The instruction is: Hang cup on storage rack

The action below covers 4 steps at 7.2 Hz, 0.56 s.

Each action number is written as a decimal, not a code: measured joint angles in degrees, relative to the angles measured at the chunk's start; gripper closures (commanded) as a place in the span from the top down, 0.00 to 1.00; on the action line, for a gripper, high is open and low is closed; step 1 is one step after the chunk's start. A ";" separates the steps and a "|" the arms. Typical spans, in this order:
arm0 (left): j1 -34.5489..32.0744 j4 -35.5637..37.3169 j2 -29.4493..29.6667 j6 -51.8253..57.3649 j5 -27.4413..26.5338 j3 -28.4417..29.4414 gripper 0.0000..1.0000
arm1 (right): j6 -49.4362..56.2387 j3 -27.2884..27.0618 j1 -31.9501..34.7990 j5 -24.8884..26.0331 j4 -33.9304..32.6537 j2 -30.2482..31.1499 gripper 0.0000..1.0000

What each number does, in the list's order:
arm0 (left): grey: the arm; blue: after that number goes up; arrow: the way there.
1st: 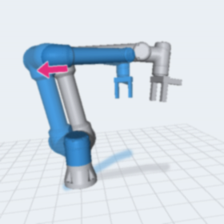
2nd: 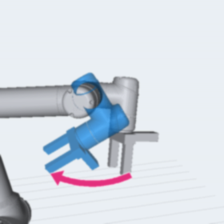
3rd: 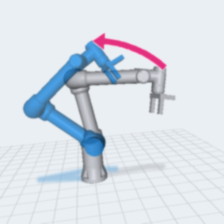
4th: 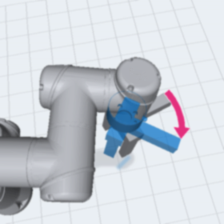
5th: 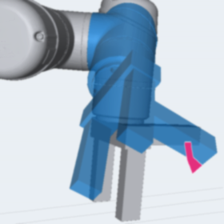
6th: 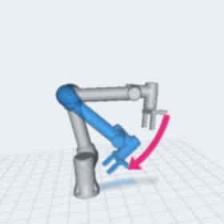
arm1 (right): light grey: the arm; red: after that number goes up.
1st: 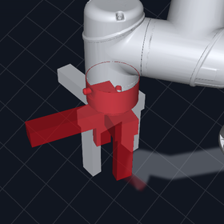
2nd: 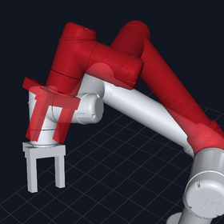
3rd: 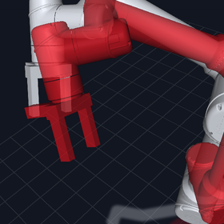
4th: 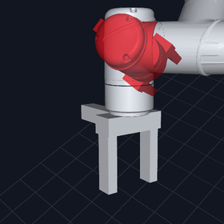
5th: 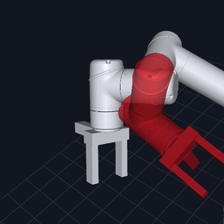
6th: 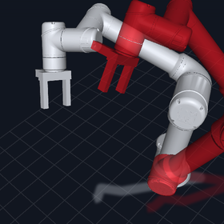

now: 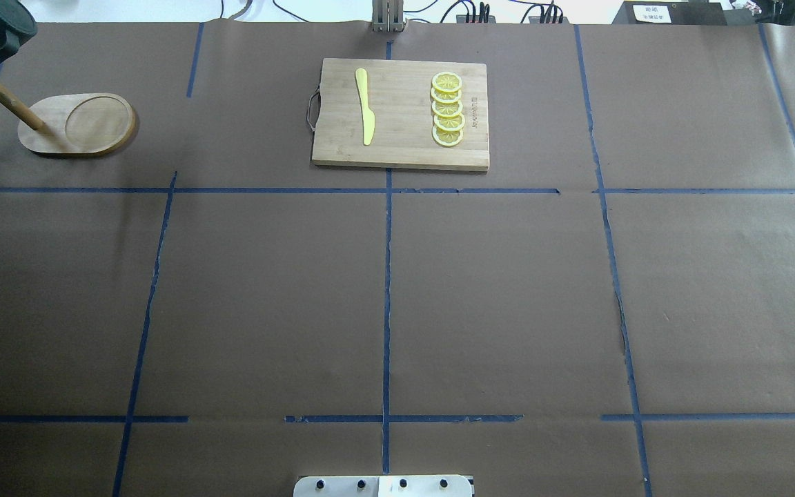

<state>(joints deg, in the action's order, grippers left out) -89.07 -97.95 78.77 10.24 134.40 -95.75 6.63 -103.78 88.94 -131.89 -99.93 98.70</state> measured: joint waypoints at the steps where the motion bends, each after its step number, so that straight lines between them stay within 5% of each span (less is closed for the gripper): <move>1: -0.08 -0.87 -0.68 -0.11 0.03 0.17 1.00 | -0.04 0.00 0.00 0.00 0.00 0.05 1.00; 4: -0.13 -1.38 -0.88 -0.47 -1.46 0.44 1.00 | -0.55 0.13 0.00 0.12 0.00 0.11 1.00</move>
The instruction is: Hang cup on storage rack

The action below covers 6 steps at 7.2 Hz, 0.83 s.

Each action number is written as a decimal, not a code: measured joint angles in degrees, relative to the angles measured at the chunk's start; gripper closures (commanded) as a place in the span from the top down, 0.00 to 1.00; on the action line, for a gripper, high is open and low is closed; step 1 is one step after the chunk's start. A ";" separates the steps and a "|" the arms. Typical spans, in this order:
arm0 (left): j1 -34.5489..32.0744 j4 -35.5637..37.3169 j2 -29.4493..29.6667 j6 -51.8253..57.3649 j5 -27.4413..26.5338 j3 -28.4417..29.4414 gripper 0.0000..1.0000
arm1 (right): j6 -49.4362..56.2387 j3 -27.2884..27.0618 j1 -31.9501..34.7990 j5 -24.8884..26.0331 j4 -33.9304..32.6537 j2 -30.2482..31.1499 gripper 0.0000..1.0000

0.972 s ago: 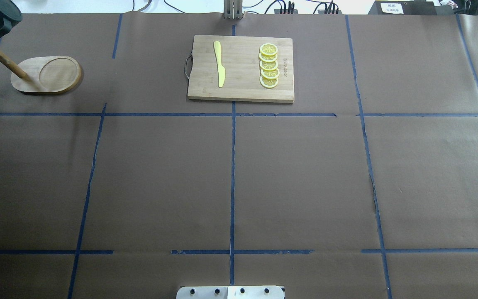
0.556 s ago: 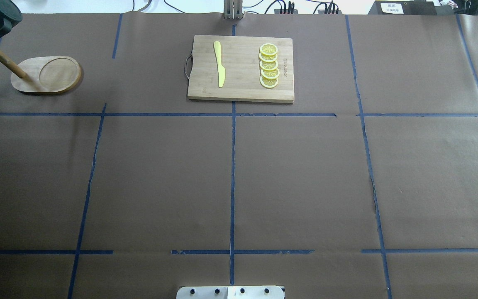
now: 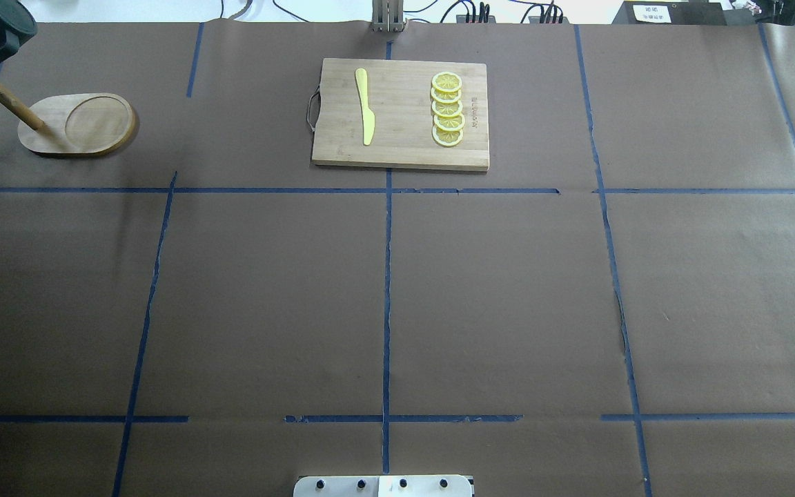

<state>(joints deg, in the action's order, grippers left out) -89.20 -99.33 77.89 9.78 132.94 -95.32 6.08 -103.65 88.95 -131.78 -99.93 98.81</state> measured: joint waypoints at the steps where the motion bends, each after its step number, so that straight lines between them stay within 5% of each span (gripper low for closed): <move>1: 0.00 -0.02 -0.19 0.06 -0.36 -0.18 1.00 | -0.09 0.07 0.00 -0.03 0.00 0.03 1.00; 6: -0.02 0.01 -0.54 0.33 -0.17 -0.28 1.00 | -0.17 0.14 0.00 -0.13 0.00 0.60 1.00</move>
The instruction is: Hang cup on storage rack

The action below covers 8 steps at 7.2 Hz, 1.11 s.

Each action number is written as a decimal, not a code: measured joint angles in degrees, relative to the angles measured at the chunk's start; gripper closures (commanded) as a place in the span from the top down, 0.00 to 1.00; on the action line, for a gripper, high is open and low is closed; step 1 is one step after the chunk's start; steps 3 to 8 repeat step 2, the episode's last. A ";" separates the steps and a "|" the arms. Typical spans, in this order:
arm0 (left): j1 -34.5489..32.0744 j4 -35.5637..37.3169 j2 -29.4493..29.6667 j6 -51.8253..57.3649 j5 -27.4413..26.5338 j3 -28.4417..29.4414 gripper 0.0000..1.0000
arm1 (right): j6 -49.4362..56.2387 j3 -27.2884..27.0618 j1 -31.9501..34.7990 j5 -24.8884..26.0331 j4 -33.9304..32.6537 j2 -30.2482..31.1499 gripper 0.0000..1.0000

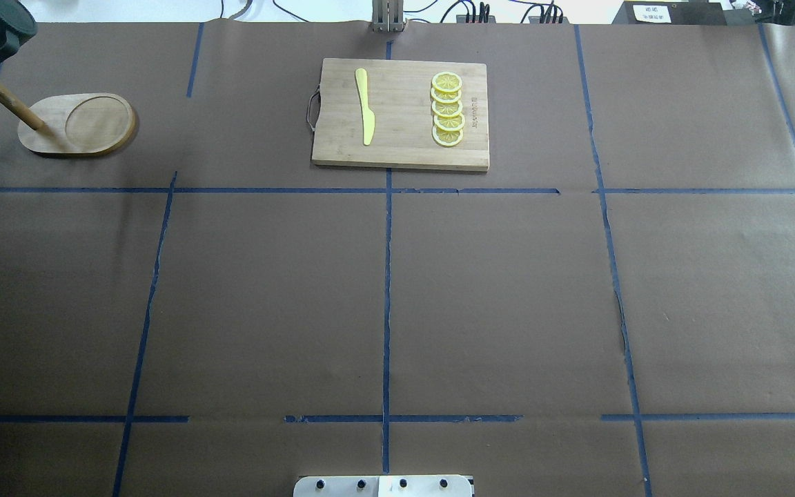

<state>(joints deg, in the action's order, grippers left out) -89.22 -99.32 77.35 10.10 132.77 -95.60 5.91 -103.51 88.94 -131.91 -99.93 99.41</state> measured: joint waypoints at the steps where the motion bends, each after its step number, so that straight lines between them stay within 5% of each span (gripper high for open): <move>1: 0.01 0.00 0.00 0.00 0.02 -0.08 1.00 | 0.03 0.01 -0.02 -0.01 0.00 0.13 1.00; 8: 0.01 0.02 0.00 0.00 0.03 -0.18 1.00 | 0.16 0.00 -0.03 -0.01 0.00 0.33 1.00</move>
